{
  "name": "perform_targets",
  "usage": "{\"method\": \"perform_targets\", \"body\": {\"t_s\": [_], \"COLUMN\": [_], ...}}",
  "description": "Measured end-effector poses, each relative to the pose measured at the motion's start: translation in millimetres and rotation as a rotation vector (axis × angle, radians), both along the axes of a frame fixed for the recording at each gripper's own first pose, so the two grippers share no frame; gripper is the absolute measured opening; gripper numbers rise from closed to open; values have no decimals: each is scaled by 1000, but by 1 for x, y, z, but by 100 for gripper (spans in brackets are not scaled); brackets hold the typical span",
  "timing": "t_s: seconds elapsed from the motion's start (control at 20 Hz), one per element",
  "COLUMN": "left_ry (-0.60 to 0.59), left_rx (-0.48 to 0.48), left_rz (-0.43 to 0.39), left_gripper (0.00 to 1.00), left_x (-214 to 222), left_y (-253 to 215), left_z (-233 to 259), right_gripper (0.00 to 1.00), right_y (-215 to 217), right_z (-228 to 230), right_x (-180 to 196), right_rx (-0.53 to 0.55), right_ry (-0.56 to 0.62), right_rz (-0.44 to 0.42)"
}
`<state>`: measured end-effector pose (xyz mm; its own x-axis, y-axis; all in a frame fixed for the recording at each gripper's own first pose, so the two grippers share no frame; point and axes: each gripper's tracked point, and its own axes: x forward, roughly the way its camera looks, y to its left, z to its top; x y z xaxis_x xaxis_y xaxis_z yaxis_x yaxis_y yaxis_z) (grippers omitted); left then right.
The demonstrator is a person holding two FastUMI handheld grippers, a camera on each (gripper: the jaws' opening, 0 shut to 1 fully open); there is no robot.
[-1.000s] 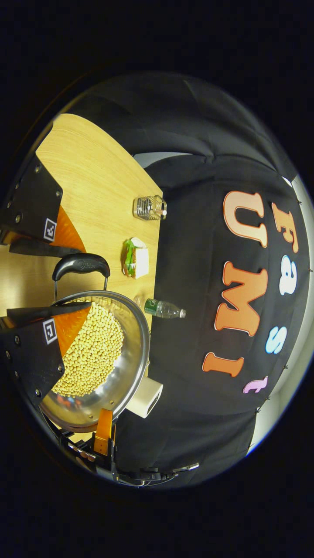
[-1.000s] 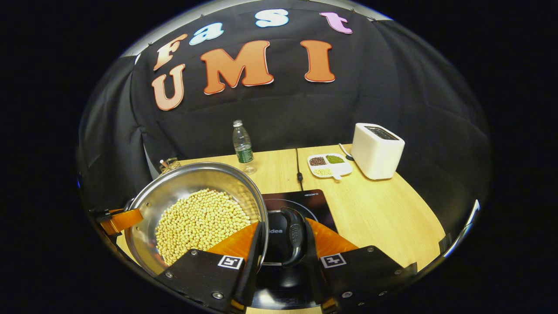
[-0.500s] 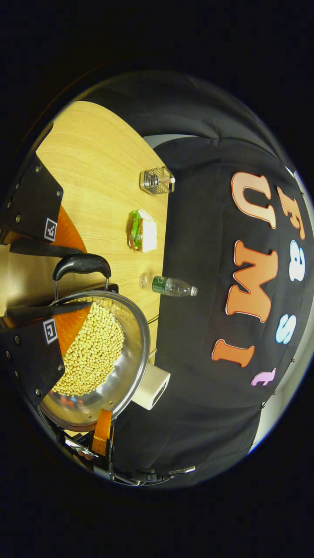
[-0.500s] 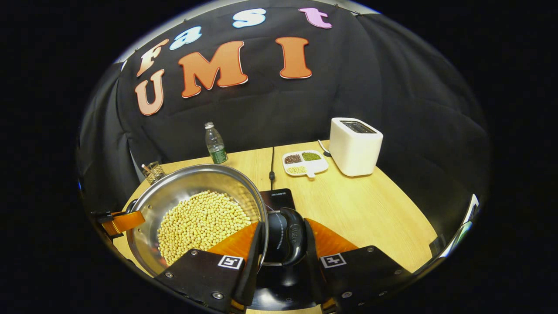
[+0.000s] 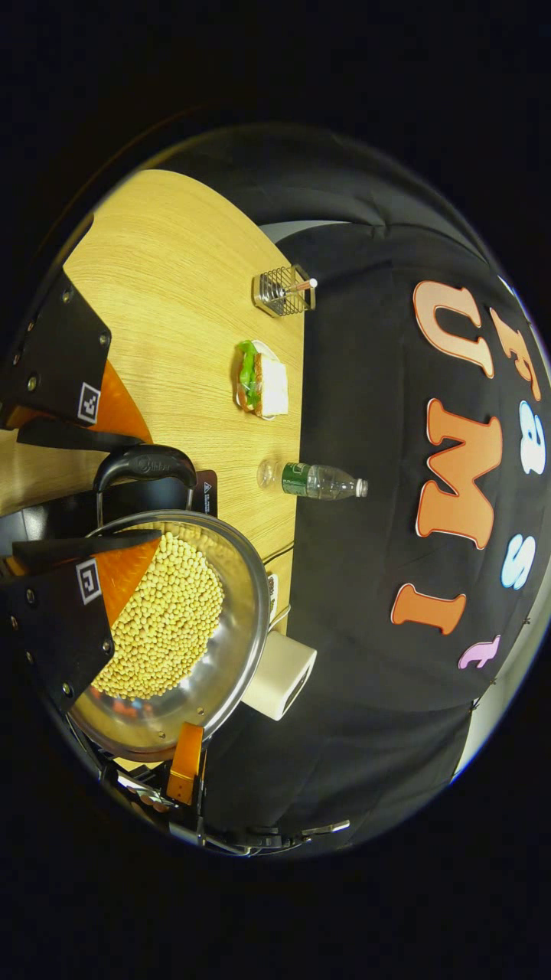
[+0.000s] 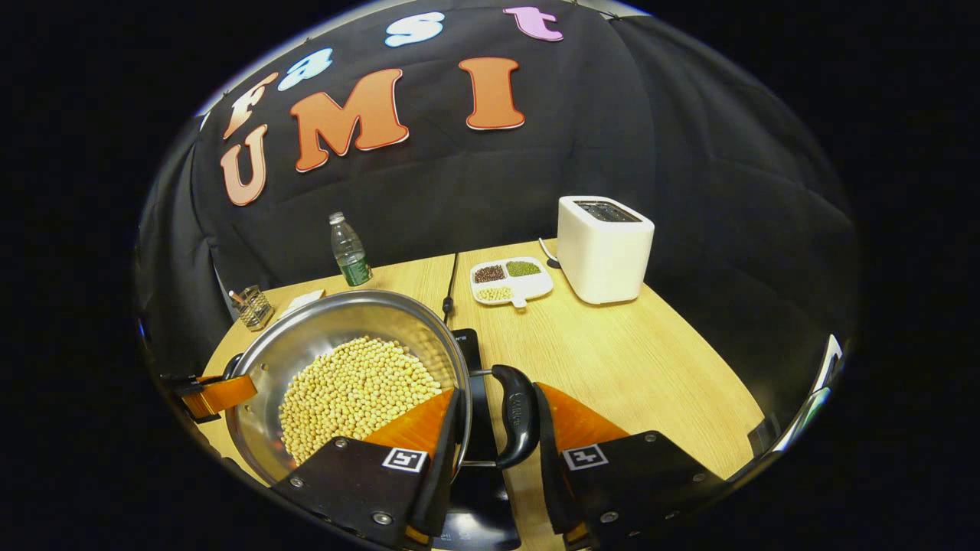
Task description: First push the handle of the pot to place it horizontally, then grasp the pot with both hands and set it on the induction cooktop.
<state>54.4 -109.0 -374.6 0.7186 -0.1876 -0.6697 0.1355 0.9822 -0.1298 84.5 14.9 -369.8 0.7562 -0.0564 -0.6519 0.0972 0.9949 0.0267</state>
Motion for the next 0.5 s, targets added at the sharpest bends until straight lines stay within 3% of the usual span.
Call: {"method": "perform_targets", "body": {"t_s": [0.5], "left_ry": [10], "left_rx": [4], "left_rz": [12], "left_gripper": [49], "left_x": [13], "left_y": [2], "left_z": [-14], "right_gripper": [51], "right_y": [-1], "right_z": [-20], "right_x": [8], "right_rx": [30], "right_ry": [51], "right_rz": [-3]}}
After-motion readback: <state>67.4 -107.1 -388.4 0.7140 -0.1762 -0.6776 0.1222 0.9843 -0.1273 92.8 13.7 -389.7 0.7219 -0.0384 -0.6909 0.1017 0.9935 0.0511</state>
